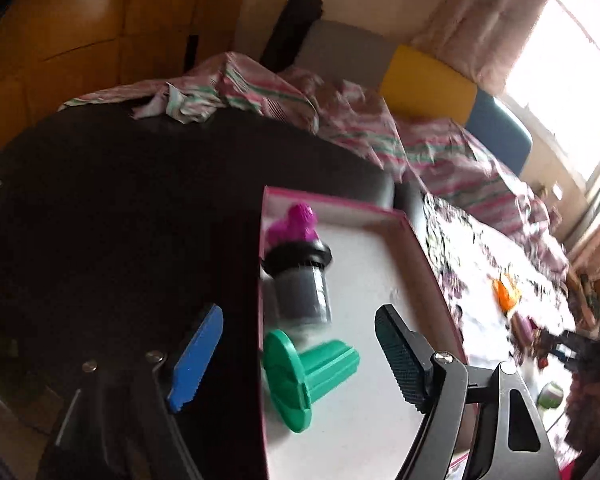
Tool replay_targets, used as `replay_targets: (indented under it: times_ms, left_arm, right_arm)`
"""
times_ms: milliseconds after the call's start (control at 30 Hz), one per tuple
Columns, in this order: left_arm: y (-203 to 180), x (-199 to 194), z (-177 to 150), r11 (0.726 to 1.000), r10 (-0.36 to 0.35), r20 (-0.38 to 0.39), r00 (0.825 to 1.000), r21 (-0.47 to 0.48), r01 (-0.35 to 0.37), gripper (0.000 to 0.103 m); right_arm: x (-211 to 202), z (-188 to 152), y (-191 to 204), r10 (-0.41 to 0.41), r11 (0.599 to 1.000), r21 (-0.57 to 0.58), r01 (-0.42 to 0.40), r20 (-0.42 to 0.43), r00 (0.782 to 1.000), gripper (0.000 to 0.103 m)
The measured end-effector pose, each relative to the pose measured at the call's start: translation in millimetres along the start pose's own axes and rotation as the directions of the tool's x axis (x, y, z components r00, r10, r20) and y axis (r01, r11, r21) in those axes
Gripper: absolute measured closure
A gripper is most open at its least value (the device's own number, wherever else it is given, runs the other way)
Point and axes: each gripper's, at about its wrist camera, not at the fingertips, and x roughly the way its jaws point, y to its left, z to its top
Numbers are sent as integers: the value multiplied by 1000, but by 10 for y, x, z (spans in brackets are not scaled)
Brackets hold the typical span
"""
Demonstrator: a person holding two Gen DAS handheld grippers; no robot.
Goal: Organize rigid objects
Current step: 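Carry the green piece into the tray and release it with the left gripper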
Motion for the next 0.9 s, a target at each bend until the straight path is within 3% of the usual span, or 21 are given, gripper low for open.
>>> replay_targets:
  times_ms: [167, 367, 567, 700, 900]
  left_arm:
    - [216, -138, 14, 990, 104, 23, 994, -96, -102, 30]
    - [109, -31, -156, 959, 278, 9, 960, 60, -278, 35]
    - [-5, 135, -229, 948, 290, 2, 957, 140, -287, 36]
    - [-26, 208, -213, 950, 284, -10, 959, 141, -280, 35]
    - [-102, 66, -247, 952, 269, 11, 963, 147, -267, 23]
  right_arm:
    - [-2, 1, 3, -1, 1000, -1, 1, 0, 1000, 60]
    - [-3, -3, 14, -5, 1000, -4, 5, 1, 1000, 60]
    - [-3, -4, 15, -6, 1000, -6, 6, 3, 1000, 60]
    - [-1, -3, 18, -10, 1000, -11, 10, 5, 1000, 60]
    - [-1, 0, 29, -16, 1000, -17, 16, 8, 1000, 60]
